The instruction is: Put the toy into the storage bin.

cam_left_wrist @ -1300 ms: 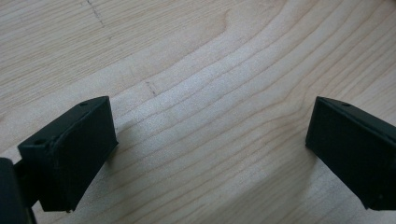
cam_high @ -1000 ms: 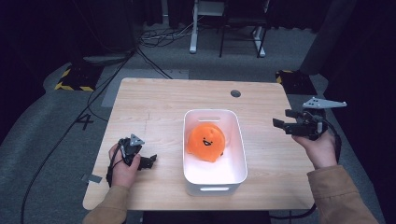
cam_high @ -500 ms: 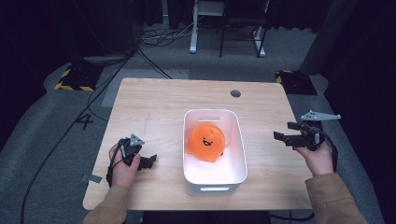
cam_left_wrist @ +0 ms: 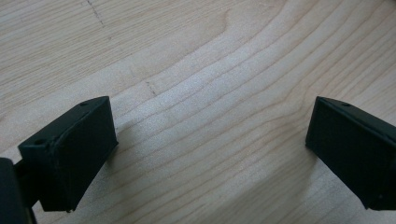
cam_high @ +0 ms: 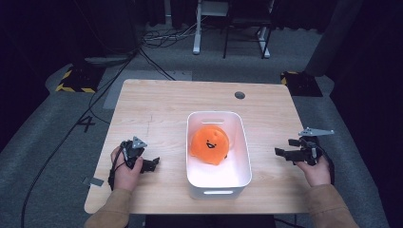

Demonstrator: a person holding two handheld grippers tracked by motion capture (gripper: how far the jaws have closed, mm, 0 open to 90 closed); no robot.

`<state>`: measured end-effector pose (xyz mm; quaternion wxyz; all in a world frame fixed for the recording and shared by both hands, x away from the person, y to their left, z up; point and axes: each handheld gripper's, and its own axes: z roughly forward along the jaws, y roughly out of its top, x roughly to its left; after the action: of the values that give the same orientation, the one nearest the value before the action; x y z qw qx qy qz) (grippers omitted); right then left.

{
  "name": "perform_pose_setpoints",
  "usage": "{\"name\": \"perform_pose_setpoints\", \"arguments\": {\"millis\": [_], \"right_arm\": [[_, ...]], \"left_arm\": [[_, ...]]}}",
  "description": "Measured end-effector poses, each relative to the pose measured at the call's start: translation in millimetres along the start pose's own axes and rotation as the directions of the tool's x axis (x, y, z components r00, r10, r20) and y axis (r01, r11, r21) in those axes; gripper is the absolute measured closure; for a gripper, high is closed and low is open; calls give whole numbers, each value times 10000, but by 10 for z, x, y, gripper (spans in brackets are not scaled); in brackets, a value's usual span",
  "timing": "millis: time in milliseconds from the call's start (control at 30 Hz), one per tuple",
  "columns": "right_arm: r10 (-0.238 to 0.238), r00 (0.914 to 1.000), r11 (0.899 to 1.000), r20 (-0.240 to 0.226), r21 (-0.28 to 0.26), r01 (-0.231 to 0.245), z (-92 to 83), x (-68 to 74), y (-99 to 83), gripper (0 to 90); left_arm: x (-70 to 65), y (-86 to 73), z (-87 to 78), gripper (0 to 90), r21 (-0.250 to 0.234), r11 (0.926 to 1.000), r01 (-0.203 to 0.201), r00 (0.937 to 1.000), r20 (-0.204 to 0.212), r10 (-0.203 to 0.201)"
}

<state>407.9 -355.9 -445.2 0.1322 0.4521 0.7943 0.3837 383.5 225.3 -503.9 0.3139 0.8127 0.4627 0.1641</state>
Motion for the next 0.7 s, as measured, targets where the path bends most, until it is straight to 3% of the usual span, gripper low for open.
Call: {"name": "perform_pose_setpoints", "arguments": {"millis": [333,633,700], "right_arm": [[-106,9997,9996,218,261,100,141,34,-223,136],[-686,9956,9958,644,654,644,285,119,-410,73],[-1030,9908,9927,873,724,968,332,149,-467,23]], "left_arm": [[0,0,0,21,1,10000,-1,10000,-3,1],[-1,0,-1,21,2,10000,-6,10000,0,6],[-1,0,-1,21,3,10000,-7,10000,2,7]]}}
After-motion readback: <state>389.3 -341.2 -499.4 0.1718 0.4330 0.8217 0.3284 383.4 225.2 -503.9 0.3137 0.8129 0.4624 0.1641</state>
